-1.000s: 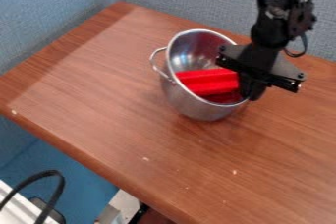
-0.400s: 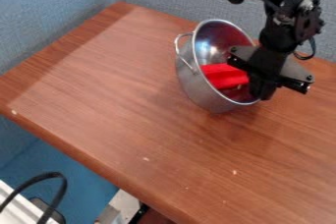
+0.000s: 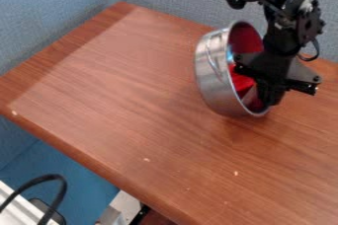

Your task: Move the red object from the metal pot to the table

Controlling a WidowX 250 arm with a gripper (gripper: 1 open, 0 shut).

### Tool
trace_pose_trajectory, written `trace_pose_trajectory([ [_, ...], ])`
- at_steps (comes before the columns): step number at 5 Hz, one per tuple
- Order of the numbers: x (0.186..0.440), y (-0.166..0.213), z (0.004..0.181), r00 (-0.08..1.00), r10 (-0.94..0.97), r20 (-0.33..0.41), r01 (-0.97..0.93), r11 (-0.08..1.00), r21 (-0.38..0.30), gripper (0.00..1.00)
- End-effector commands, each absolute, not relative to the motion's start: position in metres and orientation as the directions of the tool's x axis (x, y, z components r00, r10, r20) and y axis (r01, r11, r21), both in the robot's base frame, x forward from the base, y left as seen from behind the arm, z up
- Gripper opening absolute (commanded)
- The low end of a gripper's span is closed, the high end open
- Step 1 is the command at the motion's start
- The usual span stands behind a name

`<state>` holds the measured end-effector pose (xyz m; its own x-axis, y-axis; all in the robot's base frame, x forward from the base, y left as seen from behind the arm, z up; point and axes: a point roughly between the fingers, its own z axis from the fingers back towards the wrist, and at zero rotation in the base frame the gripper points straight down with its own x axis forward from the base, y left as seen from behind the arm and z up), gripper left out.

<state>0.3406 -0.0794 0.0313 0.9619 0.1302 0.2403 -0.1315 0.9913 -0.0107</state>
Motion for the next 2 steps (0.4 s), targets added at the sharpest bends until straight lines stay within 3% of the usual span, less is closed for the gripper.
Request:
trace_pose_trajectory([
  [1,0.3123,-0.0492,-0.0025,0.973,0.222,0.069,-0.226,0.973,0.043,0.00],
  [2,0.3045,-0.0429,0.0068,0.966,0.255,0.044,-0.256,0.966,0.028,0.00],
])
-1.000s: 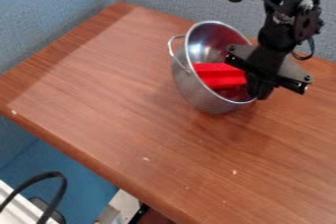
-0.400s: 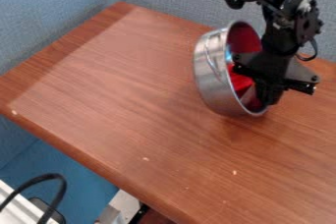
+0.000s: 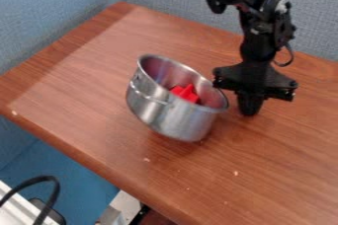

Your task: Move the red object from the metal pot to the table

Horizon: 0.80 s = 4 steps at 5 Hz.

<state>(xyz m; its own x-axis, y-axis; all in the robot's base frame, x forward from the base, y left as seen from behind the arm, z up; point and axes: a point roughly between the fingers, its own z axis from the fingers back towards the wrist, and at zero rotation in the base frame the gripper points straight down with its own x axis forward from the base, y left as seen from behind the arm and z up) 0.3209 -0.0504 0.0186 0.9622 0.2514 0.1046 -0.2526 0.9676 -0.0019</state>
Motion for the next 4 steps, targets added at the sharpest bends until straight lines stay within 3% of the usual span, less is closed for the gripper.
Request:
trace_pose_trajectory([
  [1,0.304,-0.038,0.012,0.972,0.234,0.039,-0.235,0.970,0.057,0.00],
  [3,0.312,-0.039,0.022,0.995,0.093,0.020,-0.095,0.988,0.119,0.00],
  [4,0.304,-0.037,0.024,1.000,0.017,0.016,-0.019,0.991,0.133,0.00],
])
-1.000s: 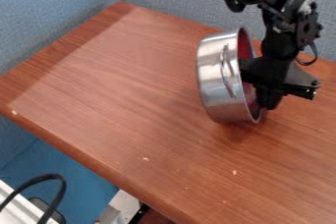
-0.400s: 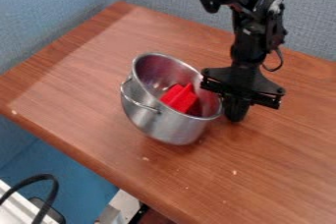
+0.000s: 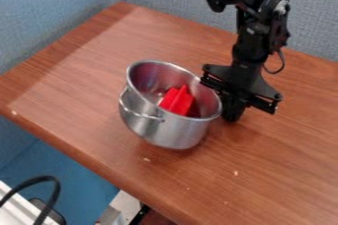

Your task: Move the red object from the metal pot to the table

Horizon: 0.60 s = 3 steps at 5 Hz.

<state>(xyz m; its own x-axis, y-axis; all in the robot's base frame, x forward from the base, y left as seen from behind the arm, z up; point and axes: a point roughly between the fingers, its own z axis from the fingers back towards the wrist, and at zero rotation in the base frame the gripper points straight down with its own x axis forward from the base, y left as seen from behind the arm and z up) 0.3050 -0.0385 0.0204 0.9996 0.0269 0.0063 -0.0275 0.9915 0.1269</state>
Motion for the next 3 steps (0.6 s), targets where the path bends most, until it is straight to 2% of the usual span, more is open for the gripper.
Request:
trace_pose_trajectory([
  [1,0.294,-0.032,0.035,0.999,-0.036,0.018,0.033,0.990,0.138,0.00],
  [2,0.291,-0.032,0.043,0.996,-0.090,0.010,0.088,0.987,0.135,0.00],
  [3,0.287,-0.039,0.060,0.999,-0.046,0.016,0.044,0.990,0.134,0.00],
])
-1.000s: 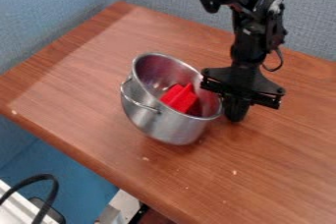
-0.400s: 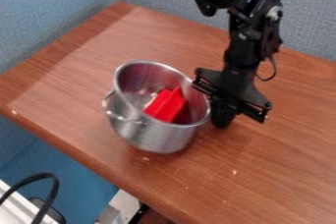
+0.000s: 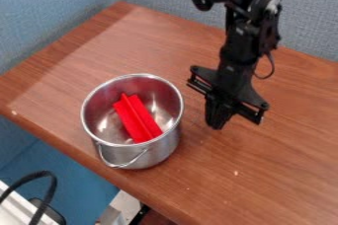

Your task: Move the red object from the metal pot to the table

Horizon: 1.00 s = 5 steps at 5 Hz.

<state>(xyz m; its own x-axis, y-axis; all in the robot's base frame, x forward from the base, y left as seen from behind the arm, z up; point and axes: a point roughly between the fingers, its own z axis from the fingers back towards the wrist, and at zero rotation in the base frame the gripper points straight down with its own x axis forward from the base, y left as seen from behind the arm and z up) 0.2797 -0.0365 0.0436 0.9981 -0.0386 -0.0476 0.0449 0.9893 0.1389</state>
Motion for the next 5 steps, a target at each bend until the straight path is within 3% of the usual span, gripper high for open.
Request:
trace_pose_trajectory([
  [1,0.285,-0.037,0.086,0.999,0.018,0.037,-0.021,0.995,0.101,0.00],
  [2,0.295,-0.010,0.118,0.997,0.033,0.070,-0.037,0.997,0.069,0.00],
  [3,0.272,0.015,0.114,0.975,0.219,0.029,-0.220,0.972,0.086,1.00],
  [5,0.218,0.057,0.117,0.889,0.452,0.077,-0.456,0.887,0.065,1.00],
])
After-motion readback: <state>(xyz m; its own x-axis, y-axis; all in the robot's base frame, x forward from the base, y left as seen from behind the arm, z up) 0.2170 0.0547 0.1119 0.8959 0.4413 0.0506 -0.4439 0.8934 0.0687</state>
